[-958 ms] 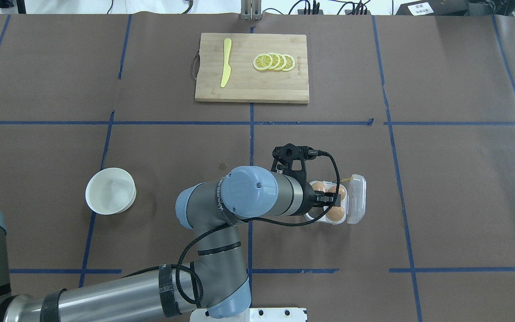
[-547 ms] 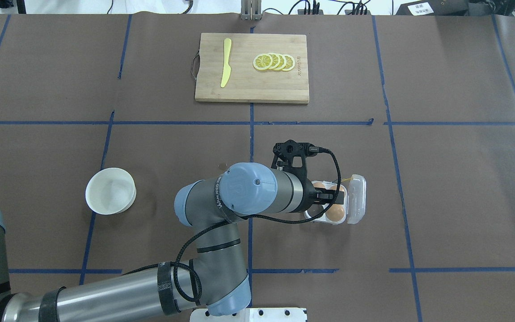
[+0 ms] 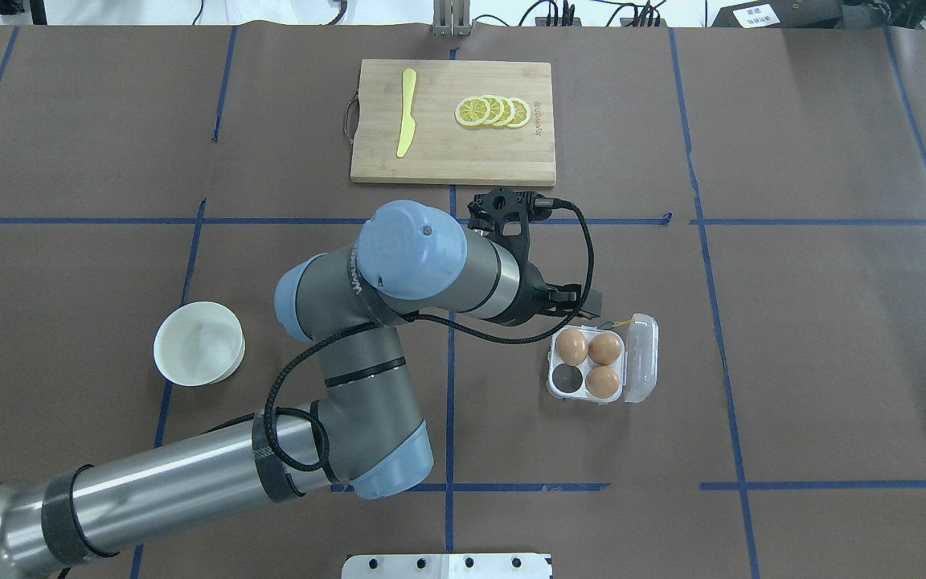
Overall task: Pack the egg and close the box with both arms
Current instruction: 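Raise the left gripper away while the right gripper moves toward the carton lid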
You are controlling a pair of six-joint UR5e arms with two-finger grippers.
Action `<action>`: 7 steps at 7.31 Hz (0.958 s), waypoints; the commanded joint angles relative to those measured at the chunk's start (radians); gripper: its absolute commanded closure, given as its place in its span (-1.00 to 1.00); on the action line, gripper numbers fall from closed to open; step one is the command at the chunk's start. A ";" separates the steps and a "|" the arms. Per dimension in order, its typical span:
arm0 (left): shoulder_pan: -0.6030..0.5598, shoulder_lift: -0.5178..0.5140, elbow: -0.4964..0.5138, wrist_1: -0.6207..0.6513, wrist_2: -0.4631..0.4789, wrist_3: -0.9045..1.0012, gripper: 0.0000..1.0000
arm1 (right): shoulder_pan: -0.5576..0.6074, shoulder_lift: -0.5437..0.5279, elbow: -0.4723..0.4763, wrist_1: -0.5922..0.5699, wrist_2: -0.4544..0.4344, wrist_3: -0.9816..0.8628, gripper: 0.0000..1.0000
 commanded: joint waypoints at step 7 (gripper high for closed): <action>-0.304 0.228 -0.404 0.460 -0.127 0.274 -0.98 | -0.506 -0.160 0.202 0.522 -0.344 0.849 -0.95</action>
